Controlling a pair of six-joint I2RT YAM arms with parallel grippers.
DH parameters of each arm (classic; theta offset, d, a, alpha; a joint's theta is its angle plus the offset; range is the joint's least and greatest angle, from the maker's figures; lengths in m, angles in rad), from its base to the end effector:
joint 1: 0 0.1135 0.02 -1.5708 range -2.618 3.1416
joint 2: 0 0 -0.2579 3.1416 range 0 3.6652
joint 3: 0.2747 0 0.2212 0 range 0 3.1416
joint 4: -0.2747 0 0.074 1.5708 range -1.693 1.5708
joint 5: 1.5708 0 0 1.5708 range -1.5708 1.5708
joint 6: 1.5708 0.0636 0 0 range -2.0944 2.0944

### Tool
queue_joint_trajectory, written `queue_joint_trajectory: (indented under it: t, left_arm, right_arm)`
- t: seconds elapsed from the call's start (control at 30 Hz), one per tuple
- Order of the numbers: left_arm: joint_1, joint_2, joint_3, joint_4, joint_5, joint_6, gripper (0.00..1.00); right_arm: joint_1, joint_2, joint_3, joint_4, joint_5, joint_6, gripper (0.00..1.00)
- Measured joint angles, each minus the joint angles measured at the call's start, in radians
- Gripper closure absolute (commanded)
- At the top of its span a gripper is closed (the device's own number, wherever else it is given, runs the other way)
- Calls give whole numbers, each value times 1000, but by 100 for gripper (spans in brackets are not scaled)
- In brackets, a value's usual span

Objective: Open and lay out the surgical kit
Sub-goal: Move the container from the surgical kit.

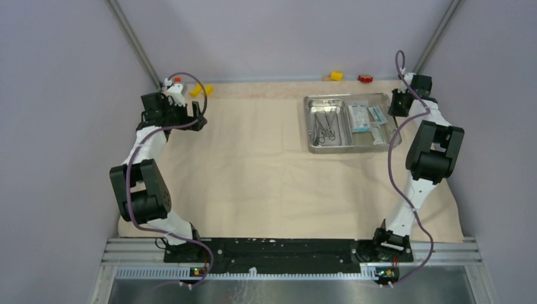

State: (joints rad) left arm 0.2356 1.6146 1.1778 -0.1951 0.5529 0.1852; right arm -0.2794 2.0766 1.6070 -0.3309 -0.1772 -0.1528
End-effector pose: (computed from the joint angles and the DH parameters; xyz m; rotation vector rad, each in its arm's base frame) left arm 0.3510 0.0499 0.2598 0.2488 2.1034 -0.3596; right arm 0.4425 -0.1153 0.1982 0.0643 2.3544 -0.0004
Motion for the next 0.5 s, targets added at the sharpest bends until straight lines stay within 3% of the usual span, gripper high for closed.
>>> queue_joint_trajectory:
  t: [0.17, 0.33, 0.5]
  left_arm:
    - [0, 0, 0, 0, 0, 1, 1]
    - [-1, 0, -4, 0, -11, 21, 1]
    - [-1, -4, -29, -1, -31, 50, 1]
  right_arm:
    - [-2, -2, -5, 11, 0, 26, 77]
    - [-5, -41, -72, 43, -1, 27, 46]
    - [-14, -218, -229, 46, -27, -35, 38]
